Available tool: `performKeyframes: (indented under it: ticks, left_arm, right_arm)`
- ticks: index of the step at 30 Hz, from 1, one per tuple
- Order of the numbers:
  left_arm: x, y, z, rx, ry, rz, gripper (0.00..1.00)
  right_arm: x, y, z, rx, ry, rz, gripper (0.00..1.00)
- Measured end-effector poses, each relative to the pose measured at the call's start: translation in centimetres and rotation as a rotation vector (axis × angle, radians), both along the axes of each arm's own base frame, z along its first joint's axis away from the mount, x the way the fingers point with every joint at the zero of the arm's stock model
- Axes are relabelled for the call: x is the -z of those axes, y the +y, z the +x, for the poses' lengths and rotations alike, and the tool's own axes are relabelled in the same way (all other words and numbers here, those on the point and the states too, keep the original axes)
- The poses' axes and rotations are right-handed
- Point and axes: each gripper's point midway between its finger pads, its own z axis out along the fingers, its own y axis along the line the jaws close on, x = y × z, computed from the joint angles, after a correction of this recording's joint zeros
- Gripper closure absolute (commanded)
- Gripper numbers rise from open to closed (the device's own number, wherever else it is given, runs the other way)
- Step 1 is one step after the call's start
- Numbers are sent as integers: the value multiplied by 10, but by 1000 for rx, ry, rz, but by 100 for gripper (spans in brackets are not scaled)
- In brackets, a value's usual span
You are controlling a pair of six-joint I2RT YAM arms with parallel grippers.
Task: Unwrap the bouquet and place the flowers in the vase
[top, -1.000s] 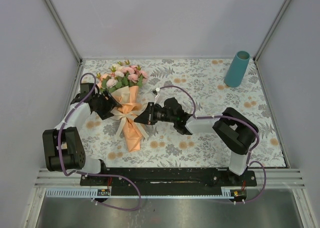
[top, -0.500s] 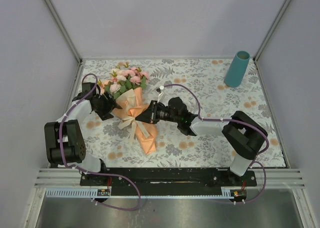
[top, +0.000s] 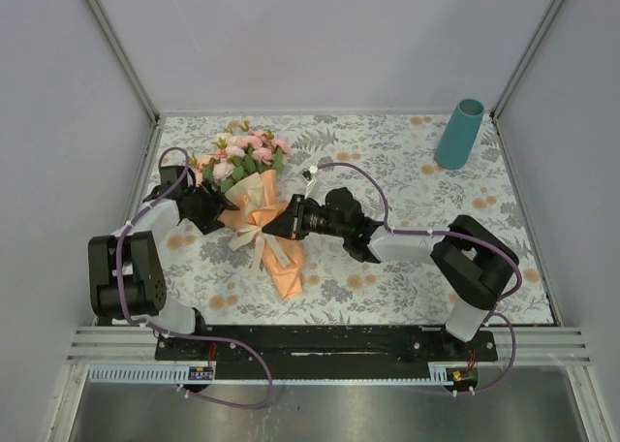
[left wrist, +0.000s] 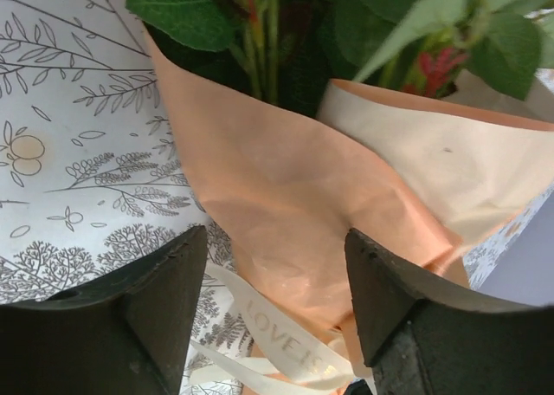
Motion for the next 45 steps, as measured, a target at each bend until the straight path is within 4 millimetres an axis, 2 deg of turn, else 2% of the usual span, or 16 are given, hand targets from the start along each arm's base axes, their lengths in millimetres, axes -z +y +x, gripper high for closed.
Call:
performKeyframes:
  ticks: [2,5,10,16,23,28,31,34,37,41,45]
  left_arm:
    - [10,0,0,-5,31,-4,41]
    - [26,4,0,-20,82,-10,44]
    - [37,14,5,-53,122,7,55]
    - [48,21,14,-66,180,23,57]
    - [50,32,18,-88,201,42,57]
    - [50,35,20,-96,203,40,57]
    - [49,35,20,-95,203,40,52]
    - [47,35,20,-93,191,41,45]
    - [40,34,10,-97,175,45,38]
    - [17,36,-1,-122,110,42,33]
    - [-13,45,8,-166,5,24,34]
  right_arm:
    - [0,0,0,1,0,0,100]
    - [1,0,2,8,-4,-4,100]
    - [4,0,5,23,-2,-9,100]
    - [10,-7,14,92,0,-68,100]
    - [-26,-23,21,180,-58,-47,100]
    - [-47,-42,22,249,-101,-49,100]
    - [-60,-48,21,265,-124,-42,100]
    - [-59,-48,19,256,-122,-45,100]
    - [-49,-45,18,238,-97,-59,100]
    - [-37,-42,17,224,-68,-82,100]
    - [-31,-39,15,214,-39,-87,100]
